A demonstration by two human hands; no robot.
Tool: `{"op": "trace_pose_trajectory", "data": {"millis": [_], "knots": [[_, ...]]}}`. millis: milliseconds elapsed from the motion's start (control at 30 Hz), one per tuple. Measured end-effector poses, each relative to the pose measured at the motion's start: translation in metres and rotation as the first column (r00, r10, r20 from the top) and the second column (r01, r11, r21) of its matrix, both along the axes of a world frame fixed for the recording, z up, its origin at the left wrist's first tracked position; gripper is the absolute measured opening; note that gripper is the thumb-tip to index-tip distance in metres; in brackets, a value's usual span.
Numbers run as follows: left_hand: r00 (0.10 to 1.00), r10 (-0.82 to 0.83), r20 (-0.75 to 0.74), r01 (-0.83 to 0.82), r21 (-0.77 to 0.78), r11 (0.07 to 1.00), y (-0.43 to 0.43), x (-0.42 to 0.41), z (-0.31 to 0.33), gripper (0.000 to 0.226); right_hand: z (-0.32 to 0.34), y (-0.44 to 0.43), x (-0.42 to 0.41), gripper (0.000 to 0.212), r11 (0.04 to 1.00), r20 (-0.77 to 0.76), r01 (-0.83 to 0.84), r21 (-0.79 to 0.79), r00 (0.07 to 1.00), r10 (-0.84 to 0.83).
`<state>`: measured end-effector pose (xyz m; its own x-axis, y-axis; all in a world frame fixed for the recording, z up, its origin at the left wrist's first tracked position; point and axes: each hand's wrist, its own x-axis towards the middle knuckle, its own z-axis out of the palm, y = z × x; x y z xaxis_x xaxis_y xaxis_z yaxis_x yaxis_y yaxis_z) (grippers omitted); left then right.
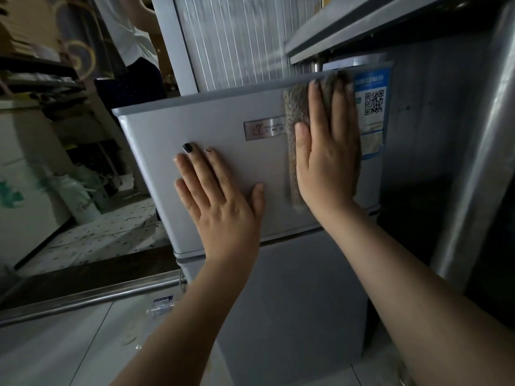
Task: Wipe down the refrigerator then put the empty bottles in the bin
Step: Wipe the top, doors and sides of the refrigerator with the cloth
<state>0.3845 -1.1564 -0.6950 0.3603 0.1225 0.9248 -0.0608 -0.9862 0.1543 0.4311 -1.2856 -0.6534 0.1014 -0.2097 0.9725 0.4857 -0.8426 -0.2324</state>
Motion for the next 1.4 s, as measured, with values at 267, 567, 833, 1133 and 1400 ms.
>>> {"op": "trace_pose_trajectory", "data": {"millis": [267, 567, 833, 1133, 1400], "knots": [[1.0, -0.015, 0.011, 0.016, -0.05, 0.999, -0.008, 0.002, 0.0, 0.083, -0.071, 0.0, -0.003, 0.043, 1.0, -0.078, 0.026, -0.009, 0.997, -0.027], [1.0, 0.012, -0.005, -0.012, -0.024, 1.0, -0.007, 0.0, 0.0, 0.083, -0.063, -0.014, -0.005, 0.046, 1.0, -0.143, 0.011, 0.004, 0.99, -0.011], [1.0, 0.017, 0.02, -0.016, -0.029, 0.999, -0.009, 0.003, -0.001, 0.083, -0.026, -0.03, 0.007, 0.048, 0.993, -0.104, 0.007, 0.117, 0.995, 0.006], [1.0, 0.016, 0.02, -0.016, -0.016, 1.0, -0.007, 0.001, -0.002, 0.083, -0.117, -0.023, -0.01, 0.049, 0.977, -0.303, 0.045, 0.207, 0.953, 0.021], [1.0, 0.002, 0.009, -0.003, 0.026, 1.0, -0.001, 0.0, -0.005, 0.083, -0.071, -0.026, -0.007, 0.049, 0.969, -0.257, -0.018, 0.245, 0.963, 0.082]]}}
